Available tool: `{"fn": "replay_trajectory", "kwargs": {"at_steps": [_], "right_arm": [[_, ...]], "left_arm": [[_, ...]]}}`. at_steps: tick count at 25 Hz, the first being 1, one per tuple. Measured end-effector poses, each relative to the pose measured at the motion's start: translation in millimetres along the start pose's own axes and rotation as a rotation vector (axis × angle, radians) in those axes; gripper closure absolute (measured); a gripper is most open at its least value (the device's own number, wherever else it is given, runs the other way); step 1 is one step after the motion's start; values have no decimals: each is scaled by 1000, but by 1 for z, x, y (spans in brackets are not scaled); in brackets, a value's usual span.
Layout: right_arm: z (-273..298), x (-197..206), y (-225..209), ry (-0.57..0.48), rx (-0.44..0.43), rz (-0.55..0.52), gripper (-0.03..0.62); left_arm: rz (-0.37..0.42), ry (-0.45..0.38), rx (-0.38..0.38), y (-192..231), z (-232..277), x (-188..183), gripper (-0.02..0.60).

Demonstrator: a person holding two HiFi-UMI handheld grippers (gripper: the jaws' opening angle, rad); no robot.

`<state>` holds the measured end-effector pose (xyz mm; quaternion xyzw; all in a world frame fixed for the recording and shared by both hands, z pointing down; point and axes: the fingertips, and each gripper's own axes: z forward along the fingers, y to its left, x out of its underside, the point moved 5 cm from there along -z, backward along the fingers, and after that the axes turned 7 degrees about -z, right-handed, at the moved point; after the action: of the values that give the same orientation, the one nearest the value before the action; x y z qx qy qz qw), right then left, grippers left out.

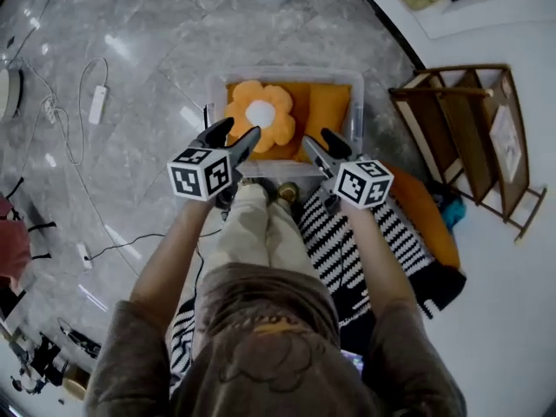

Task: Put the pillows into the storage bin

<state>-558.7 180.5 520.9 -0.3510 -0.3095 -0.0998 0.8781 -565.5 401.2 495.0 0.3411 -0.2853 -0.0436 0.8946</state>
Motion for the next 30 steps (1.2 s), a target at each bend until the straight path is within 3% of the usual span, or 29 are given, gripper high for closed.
{"fn": "replay_trajectory", "kwargs": {"at_steps": [5, 10, 15, 19, 26, 30], "right_arm": [[-86, -82, 60, -126, -11, -78, 381], [-149, -125, 111, -197, -33, -137, 375], [-204, -124, 154, -220, -92, -195, 362], [-247, -116, 175, -245, -81, -235, 355], [-309, -118, 201, -372, 3, -346, 355], [-328, -128, 205, -507, 50, -365, 419]], "left_arm": [[115, -21, 152, -107, -70, -52, 308], [236, 16, 266, -189, -120, -72, 301], [302, 18, 352, -245, -154, -69, 299], [381, 18, 409, -278, -174, -60, 299], [444, -126, 484, -324, -202, -65, 296], [486, -189, 508, -334, -207, -65, 301]]}}
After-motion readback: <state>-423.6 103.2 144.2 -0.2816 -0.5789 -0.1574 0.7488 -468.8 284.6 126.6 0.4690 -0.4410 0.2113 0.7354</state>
